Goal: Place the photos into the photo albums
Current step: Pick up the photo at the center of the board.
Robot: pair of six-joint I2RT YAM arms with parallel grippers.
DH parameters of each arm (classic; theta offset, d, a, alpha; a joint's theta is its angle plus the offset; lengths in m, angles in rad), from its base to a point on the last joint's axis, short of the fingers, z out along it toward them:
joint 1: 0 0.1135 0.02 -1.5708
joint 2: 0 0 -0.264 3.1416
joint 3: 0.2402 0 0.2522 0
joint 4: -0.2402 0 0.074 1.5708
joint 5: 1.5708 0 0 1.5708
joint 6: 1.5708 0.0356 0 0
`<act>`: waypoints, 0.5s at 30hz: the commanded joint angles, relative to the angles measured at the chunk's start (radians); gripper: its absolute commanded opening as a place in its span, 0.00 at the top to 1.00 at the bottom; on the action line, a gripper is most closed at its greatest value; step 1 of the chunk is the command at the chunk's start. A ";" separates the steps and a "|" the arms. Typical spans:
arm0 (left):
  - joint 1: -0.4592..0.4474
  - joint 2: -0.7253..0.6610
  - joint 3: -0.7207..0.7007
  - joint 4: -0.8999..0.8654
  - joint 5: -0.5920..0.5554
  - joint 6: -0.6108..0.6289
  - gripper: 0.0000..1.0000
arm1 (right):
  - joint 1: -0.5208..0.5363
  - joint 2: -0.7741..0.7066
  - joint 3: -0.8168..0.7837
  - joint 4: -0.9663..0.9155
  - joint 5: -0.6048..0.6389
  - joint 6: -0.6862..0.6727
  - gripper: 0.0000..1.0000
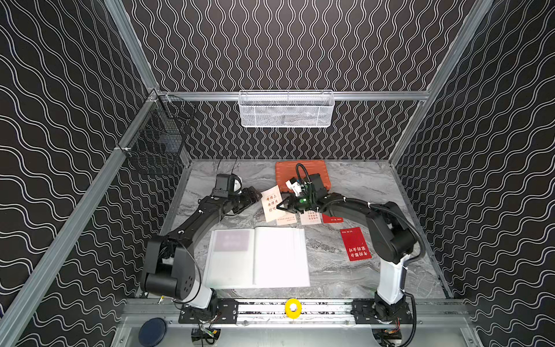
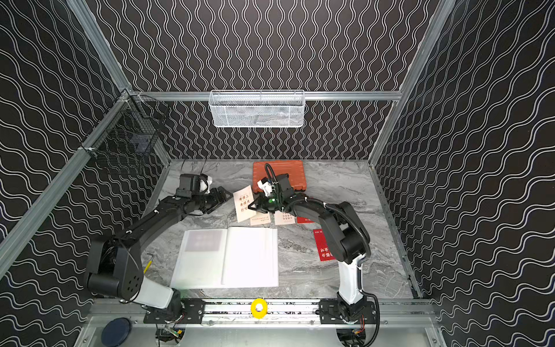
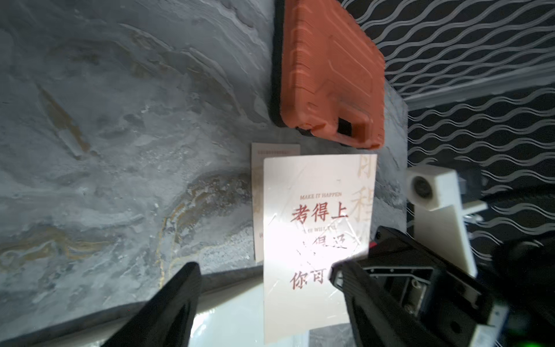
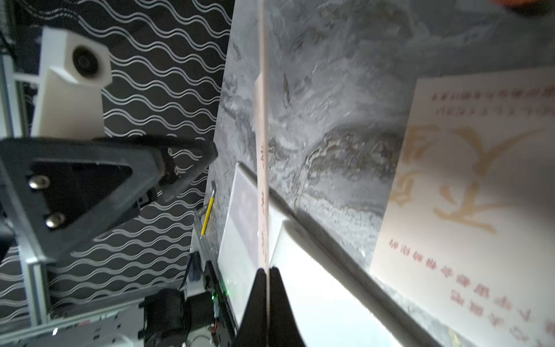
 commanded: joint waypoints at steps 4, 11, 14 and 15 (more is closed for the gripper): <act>-0.004 -0.056 0.026 -0.156 0.195 0.127 0.19 | -0.002 -0.187 -0.294 0.296 -0.238 0.077 1.00; -0.031 -0.038 0.021 -0.166 0.393 0.183 0.28 | -0.002 -0.258 -0.489 0.654 -0.335 0.270 1.00; -0.072 -0.023 0.053 -0.255 0.370 0.259 0.30 | -0.002 -0.242 -0.534 0.841 -0.373 0.375 1.00; -0.077 -0.021 0.050 -0.258 0.384 0.266 0.30 | -0.002 -0.234 -0.540 0.872 -0.378 0.393 1.00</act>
